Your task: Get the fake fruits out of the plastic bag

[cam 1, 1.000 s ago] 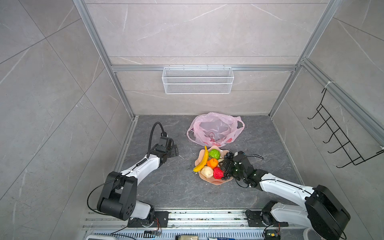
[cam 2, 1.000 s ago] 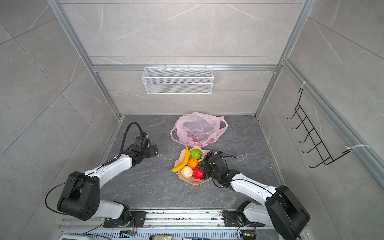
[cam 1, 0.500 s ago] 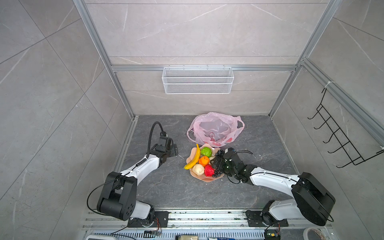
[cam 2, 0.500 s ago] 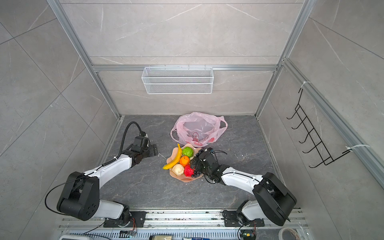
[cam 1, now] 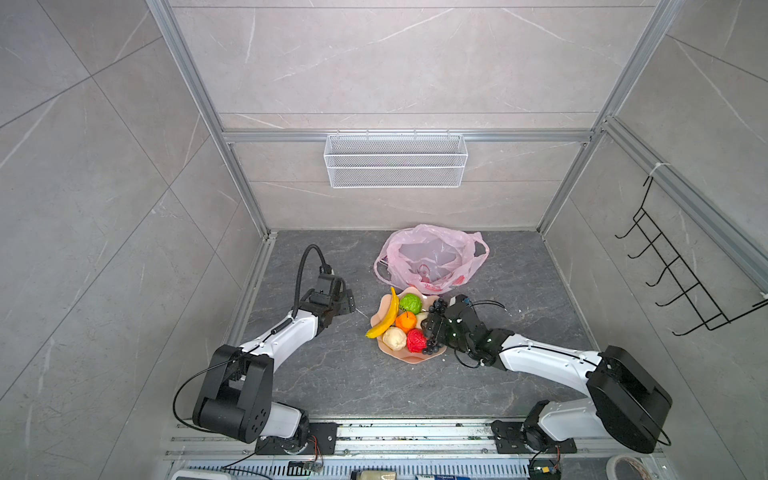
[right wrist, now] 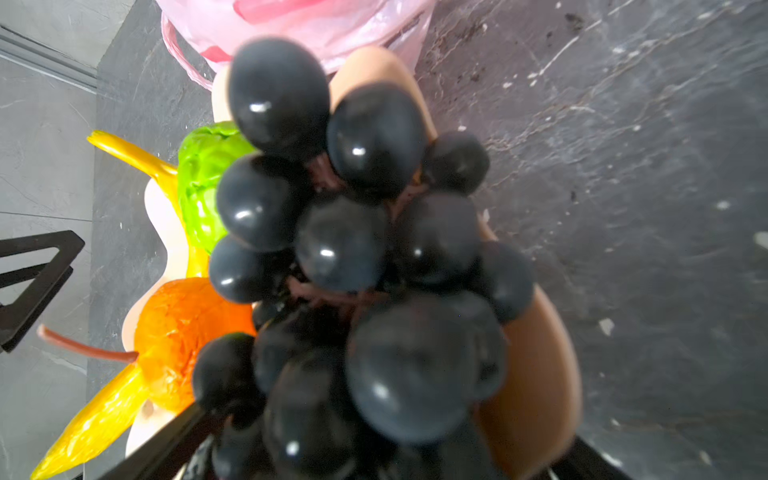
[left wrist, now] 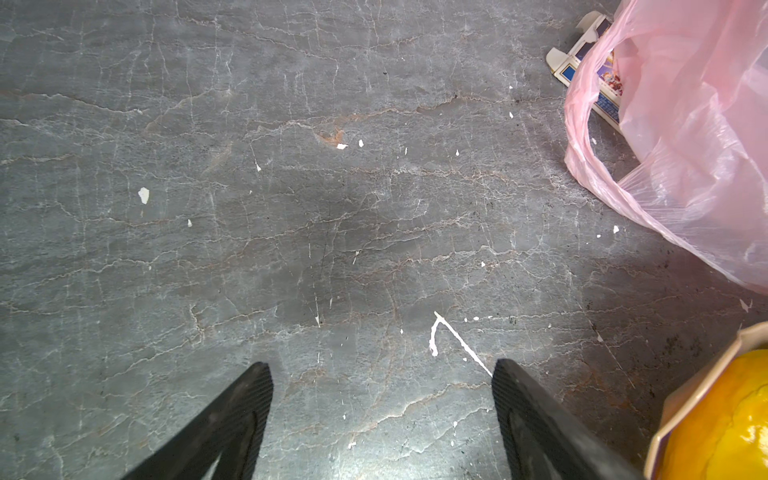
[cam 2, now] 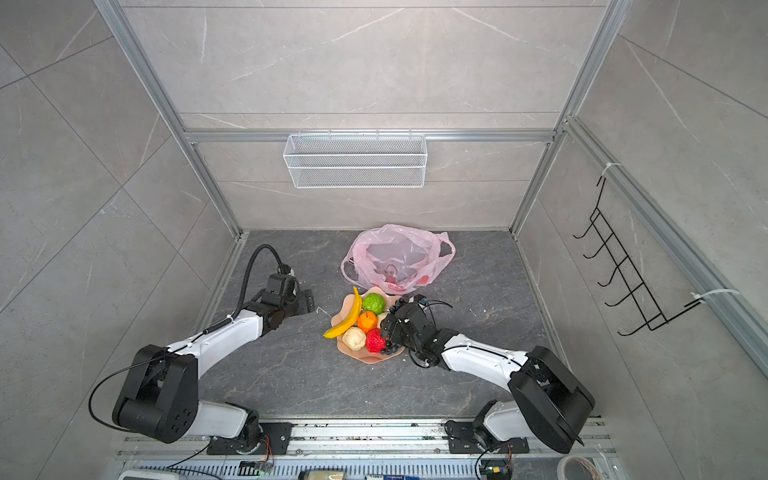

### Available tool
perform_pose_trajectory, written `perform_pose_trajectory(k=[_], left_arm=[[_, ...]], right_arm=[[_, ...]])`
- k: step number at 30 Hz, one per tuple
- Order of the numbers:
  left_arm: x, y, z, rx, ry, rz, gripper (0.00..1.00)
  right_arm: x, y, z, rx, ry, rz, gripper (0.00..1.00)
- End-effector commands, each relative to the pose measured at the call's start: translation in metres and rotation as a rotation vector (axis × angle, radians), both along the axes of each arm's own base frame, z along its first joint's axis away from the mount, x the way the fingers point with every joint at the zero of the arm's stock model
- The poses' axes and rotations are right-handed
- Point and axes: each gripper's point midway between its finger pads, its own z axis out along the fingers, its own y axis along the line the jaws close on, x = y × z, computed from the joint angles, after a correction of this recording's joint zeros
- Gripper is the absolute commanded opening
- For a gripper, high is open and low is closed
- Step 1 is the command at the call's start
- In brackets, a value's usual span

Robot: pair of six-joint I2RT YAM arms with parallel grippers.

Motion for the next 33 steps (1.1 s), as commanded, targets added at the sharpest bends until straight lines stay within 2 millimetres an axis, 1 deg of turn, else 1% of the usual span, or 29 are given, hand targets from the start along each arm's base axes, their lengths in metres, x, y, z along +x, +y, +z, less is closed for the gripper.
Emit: perform_pose_trajectory(k=[1, 6, 11, 15, 17, 20, 23, 24, 25, 27, 30, 32, 33], left_arm=[[0.005, 0.006, 0.013, -0.011, -0.059, 0.042, 0.86], [0.006, 0.009, 0.011, 0.006, -0.056, 0.052, 0.86], [0.006, 0.017, 0.01, 0.035, -0.065, 0.069, 0.86], [0.003, 0.027, 0.01, 0.067, -0.083, 0.101, 0.87], [0.002, 0.031, 0.012, 0.08, -0.093, 0.115, 0.87], [0.0, 0.042, 0.016, 0.119, -0.112, 0.153, 0.88], [-0.005, 0.058, 0.028, 0.165, -0.166, 0.214, 0.9], [-0.007, 0.061, 0.032, 0.168, -0.194, 0.222, 0.97], [-0.008, 0.063, 0.039, 0.169, -0.236, 0.224, 1.0], [-0.016, 0.076, 0.049, 0.198, -0.305, 0.267, 1.0], [-0.027, 0.093, 0.065, 0.256, -0.381, 0.334, 1.0], [-0.033, 0.107, 0.071, 0.317, -0.419, 0.388, 1.0], [-0.035, 0.112, 0.072, 0.345, -0.432, 0.403, 1.0]], right_arm=[[-0.003, -0.005, 0.009, -0.028, -0.022, 0.006, 1.0], [-0.011, -0.009, 0.018, -0.041, -0.027, 0.029, 1.0], [-0.02, -0.023, 0.03, -0.087, -0.045, 0.039, 1.0], [-0.03, -0.048, 0.039, -0.186, -0.052, 0.026, 1.0], [-0.034, -0.061, 0.047, -0.239, -0.068, 0.02, 1.0], [-0.035, -0.082, 0.068, -0.329, -0.122, 0.003, 1.0], [-0.028, -0.105, 0.097, -0.445, -0.219, -0.034, 1.0], [-0.025, -0.11, 0.107, -0.481, -0.262, -0.03, 1.0], [-0.022, -0.114, 0.116, -0.513, -0.295, -0.032, 1.0], [-0.014, -0.128, 0.134, -0.597, -0.368, -0.068, 1.0], [-0.001, -0.147, 0.15, -0.694, -0.436, -0.138, 1.0], [0.009, -0.162, 0.155, -0.742, -0.468, -0.191, 1.0], [0.015, -0.169, 0.154, -0.766, -0.489, -0.218, 1.0]])
